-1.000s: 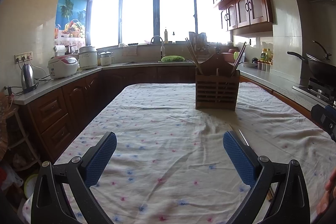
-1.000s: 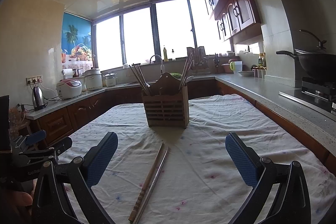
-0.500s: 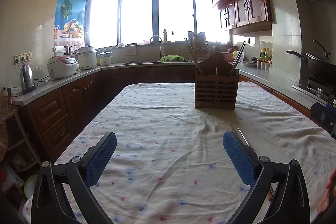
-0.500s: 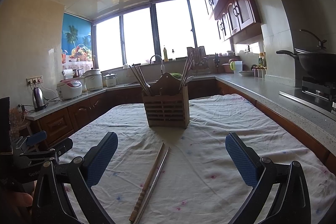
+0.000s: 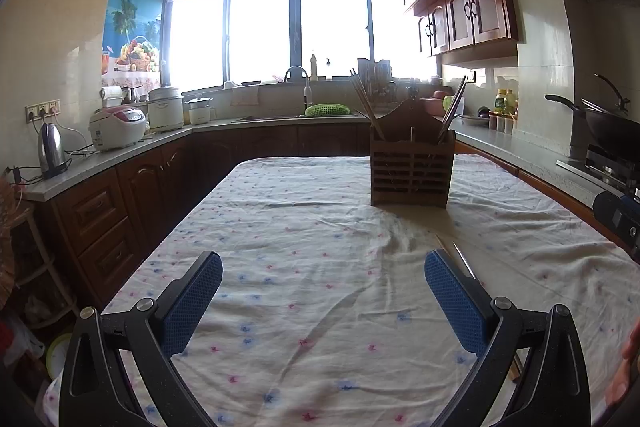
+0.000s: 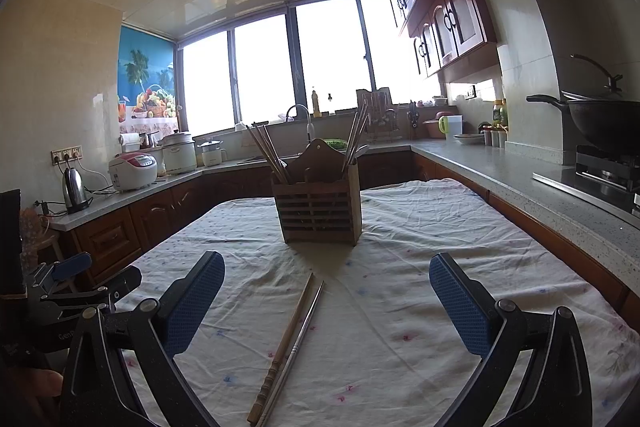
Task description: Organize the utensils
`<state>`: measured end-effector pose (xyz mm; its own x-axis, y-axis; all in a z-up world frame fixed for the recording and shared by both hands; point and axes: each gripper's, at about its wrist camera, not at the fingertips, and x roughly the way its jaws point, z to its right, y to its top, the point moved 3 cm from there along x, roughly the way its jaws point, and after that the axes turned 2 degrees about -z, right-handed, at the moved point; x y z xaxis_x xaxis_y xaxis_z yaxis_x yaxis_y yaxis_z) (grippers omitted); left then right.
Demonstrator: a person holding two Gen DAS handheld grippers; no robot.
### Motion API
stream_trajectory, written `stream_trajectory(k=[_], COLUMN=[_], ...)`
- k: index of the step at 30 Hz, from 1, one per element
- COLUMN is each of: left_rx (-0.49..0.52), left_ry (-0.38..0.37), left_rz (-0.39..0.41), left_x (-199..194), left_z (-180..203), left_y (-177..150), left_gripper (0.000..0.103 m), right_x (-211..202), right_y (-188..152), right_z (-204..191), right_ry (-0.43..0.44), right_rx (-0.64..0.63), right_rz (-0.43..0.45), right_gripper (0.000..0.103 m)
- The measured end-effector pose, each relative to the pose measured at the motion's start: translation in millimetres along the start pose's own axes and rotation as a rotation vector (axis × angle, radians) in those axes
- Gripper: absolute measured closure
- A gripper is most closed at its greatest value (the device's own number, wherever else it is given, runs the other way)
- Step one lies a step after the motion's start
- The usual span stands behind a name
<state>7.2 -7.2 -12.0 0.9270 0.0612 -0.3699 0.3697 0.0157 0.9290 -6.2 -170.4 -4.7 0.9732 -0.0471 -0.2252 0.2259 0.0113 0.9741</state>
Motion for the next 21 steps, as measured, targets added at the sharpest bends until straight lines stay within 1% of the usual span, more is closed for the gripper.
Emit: stream_trajectory(k=[13, 21], left_rx=[0.0, -0.002], left_ry=[-0.005, -0.022], left_rz=[-0.004, -0.02], left_x=[1.4, 6.1], left_z=[-0.2, 1.4], left_y=[0.3, 4.2], left_gripper=[0.001, 0.001], right_x=[1.7, 11.4], right_y=[-0.7, -1.3], right_z=[0.0, -0.2], right_ry=[0.0, -0.002], right_rx=[0.002, 0.006], right_rz=[-0.001, -0.025], right_gripper=[0.0, 0.0])
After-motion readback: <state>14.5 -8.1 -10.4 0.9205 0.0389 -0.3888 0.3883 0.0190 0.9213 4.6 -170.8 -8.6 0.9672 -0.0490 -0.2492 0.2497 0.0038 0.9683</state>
